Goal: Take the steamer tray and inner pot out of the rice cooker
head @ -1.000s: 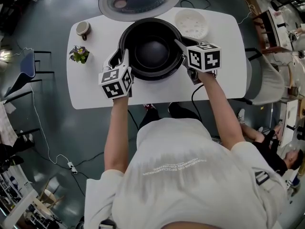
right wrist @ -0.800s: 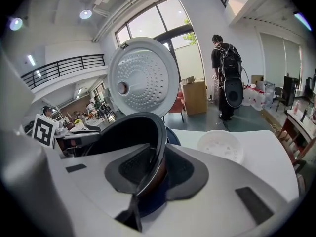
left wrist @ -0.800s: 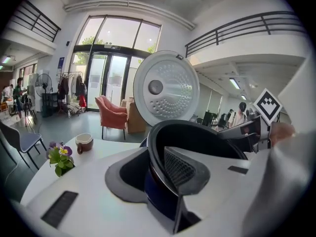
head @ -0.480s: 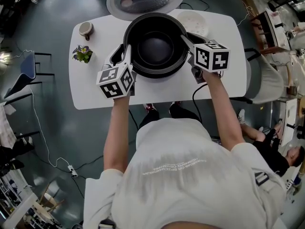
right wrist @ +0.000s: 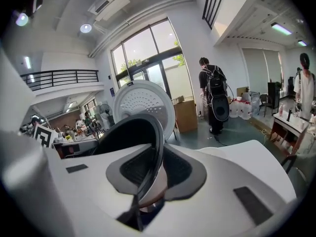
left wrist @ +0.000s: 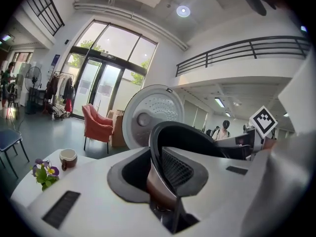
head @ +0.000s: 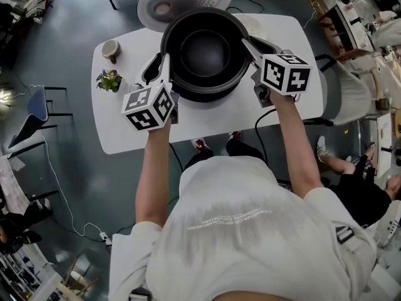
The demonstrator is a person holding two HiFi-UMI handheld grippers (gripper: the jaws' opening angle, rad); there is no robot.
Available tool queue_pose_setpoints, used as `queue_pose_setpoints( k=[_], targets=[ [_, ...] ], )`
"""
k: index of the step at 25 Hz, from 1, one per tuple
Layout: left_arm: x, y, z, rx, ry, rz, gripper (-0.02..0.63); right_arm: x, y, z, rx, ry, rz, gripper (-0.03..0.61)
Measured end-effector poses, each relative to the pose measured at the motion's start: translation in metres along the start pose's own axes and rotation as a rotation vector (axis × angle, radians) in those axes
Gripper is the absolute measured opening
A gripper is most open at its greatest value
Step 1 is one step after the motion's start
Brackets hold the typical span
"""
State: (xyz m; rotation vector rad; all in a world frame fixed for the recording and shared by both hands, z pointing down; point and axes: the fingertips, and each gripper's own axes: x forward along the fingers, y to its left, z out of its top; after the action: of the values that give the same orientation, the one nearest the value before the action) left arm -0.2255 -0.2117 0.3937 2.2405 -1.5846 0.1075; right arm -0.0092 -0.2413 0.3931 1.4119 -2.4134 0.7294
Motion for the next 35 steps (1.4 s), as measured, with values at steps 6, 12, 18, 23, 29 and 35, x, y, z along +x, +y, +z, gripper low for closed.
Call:
queue_pose_setpoints(
  k=[6, 12, 18, 23, 29, 35],
  targets=[
    [0.006, -0.013, 0.015, -0.043, -0.03, -0.083, 0.077, -0.023, -0.002, 0.017, 0.004, -0.069, -0.032, 0.088],
    [0.016, -0.033, 0.04, -0.073, -0.088, -0.151, 0.07, -0.041, -0.014, 0.028, 0.003, -0.108, -0.06, 0.097],
    [0.032, -0.067, 0.055, -0.058, -0.106, -0.215, 0.066, -0.064, -0.041, 0.038, 0.025, -0.158, -0.099, 0.096],
    [0.051, -0.11, 0.051, -0.049, -0.084, -0.282, 0.063, -0.091, -0.081, 0.03, 0.069, -0.175, -0.132, 0.097],
    [0.081, -0.172, 0.046, -0.055, -0.08, -0.327, 0.057, -0.122, -0.137, 0.014, 0.103, -0.133, -0.139, 0.106],
    [0.106, -0.231, 0.023, -0.065, -0.041, -0.358, 0.056, -0.157, -0.194, 0.004, 0.142, -0.134, -0.173, 0.103]
  ],
)
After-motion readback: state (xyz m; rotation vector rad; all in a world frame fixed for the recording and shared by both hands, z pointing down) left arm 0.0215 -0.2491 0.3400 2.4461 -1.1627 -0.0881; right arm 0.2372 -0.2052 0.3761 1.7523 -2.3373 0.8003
